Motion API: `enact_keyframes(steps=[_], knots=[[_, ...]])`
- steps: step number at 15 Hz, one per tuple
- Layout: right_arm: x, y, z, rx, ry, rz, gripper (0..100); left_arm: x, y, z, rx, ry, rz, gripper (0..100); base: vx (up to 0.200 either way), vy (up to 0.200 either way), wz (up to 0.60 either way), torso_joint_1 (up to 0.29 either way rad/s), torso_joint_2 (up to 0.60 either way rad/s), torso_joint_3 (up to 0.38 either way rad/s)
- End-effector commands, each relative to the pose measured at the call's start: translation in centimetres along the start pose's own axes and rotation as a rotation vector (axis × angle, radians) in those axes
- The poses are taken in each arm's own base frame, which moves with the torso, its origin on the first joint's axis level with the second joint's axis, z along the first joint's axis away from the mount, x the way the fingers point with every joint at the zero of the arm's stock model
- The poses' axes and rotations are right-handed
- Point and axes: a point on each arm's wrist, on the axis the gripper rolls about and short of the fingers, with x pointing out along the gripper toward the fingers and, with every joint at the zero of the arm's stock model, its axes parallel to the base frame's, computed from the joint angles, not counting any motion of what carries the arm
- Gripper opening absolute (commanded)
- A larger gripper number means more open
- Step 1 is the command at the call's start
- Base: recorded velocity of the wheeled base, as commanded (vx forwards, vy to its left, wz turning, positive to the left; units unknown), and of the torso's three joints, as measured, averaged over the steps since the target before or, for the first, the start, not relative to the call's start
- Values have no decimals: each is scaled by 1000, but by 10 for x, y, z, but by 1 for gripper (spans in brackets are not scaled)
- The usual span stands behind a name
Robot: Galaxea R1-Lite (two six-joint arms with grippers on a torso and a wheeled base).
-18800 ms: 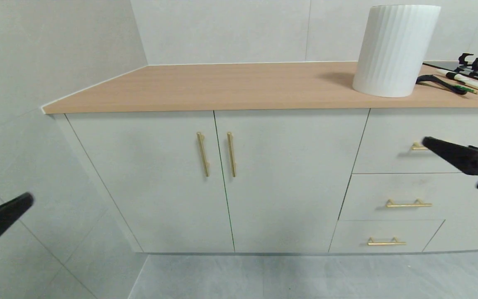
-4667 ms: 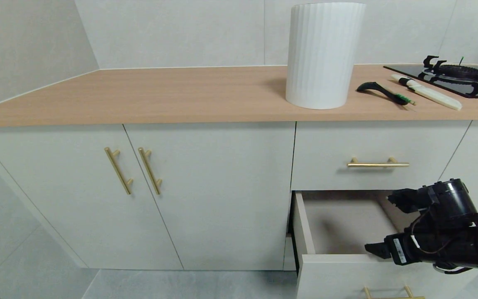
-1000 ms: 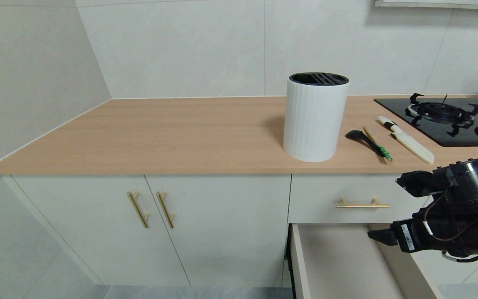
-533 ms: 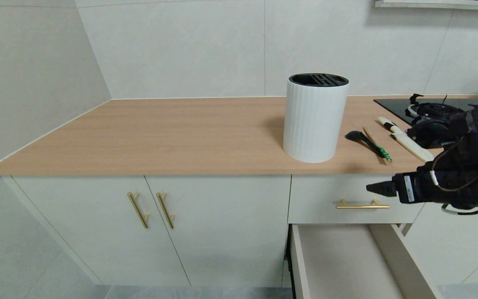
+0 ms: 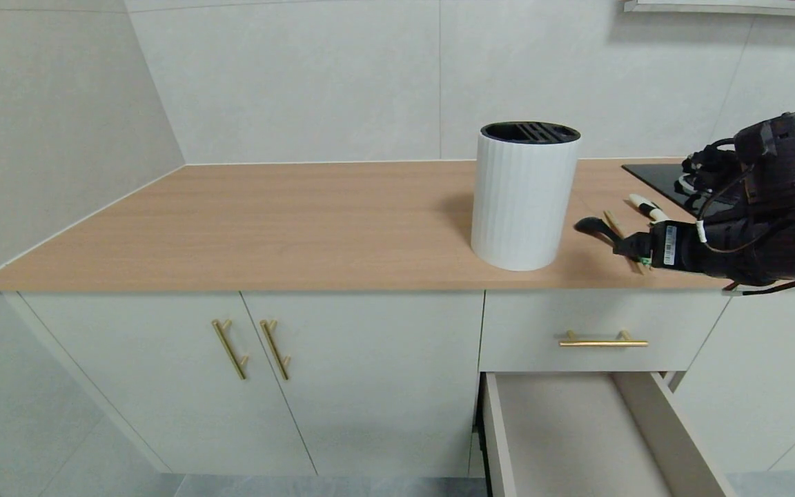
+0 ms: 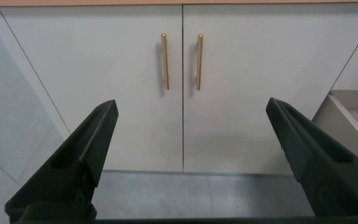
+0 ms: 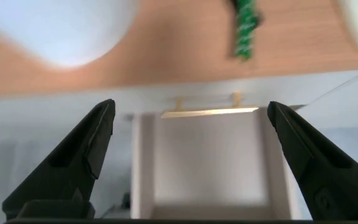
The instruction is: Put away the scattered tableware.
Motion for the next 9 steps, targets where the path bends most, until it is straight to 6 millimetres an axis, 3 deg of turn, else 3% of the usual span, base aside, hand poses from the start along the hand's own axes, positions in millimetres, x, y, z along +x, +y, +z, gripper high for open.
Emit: enact_keyframes(steps=[1,4,9], knots=[[18,2,-5,-3,7,-39,100,0,0,0,0,1,1,100,0,0,0,0,0,0],[48,-4,-6,21,-41,-138,100,0,0,0,0,1,1,100,0,0,0,0,0,0],[66,-12,-7,40,-29,-173,100,0,0,0,0,1,2,100,0,0,0,0,0,0]])
